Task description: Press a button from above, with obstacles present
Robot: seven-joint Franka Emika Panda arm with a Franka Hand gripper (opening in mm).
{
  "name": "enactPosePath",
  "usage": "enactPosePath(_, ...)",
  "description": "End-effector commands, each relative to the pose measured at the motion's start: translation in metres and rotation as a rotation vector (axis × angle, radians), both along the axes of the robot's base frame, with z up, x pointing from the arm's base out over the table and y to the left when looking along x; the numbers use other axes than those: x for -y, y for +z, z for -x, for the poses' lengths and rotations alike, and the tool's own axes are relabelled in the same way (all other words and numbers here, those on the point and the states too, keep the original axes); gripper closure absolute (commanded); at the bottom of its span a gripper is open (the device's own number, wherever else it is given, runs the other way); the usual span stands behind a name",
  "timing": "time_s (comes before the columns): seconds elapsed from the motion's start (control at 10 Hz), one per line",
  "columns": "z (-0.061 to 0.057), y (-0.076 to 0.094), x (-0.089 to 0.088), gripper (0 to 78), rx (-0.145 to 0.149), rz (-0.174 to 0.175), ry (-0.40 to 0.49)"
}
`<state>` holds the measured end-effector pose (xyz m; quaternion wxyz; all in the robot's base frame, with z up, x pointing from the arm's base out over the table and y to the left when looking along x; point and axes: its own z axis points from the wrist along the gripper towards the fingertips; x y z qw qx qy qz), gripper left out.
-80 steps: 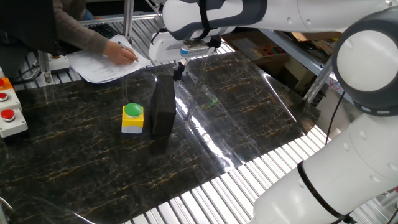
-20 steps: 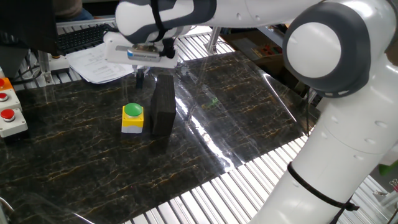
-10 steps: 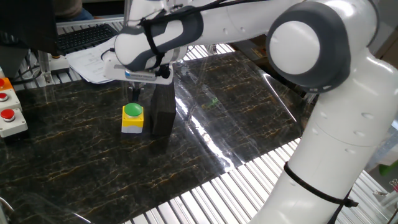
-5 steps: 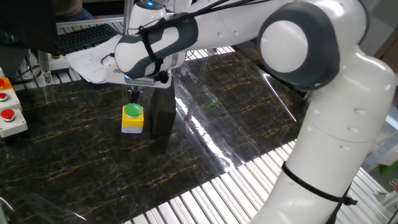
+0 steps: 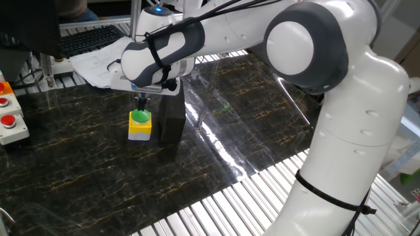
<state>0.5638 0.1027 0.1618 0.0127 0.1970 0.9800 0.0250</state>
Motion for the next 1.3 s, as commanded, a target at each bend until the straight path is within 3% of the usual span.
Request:
enactPosePath(0.1,-0.0012,0.0013,0.0000,77.6,0.005,0.000,-0.011)
enactPosePath(0.4,-0.0012,0.0014,0.0000,77.6,0.005,0.008,-0.018)
enactPosePath(0.6,-0.0012,0.0014,0.0000,77.6,-0.021,0.004,-0.013)
enactPosePath(0.9,-0.0012,0.0014,0.0000,77.6,-0.038,-0.001,-0.020)
enactPosePath(1.3,0.0001,-0.0005,-0.0010,77.6,-0.030,0.000,-0.026)
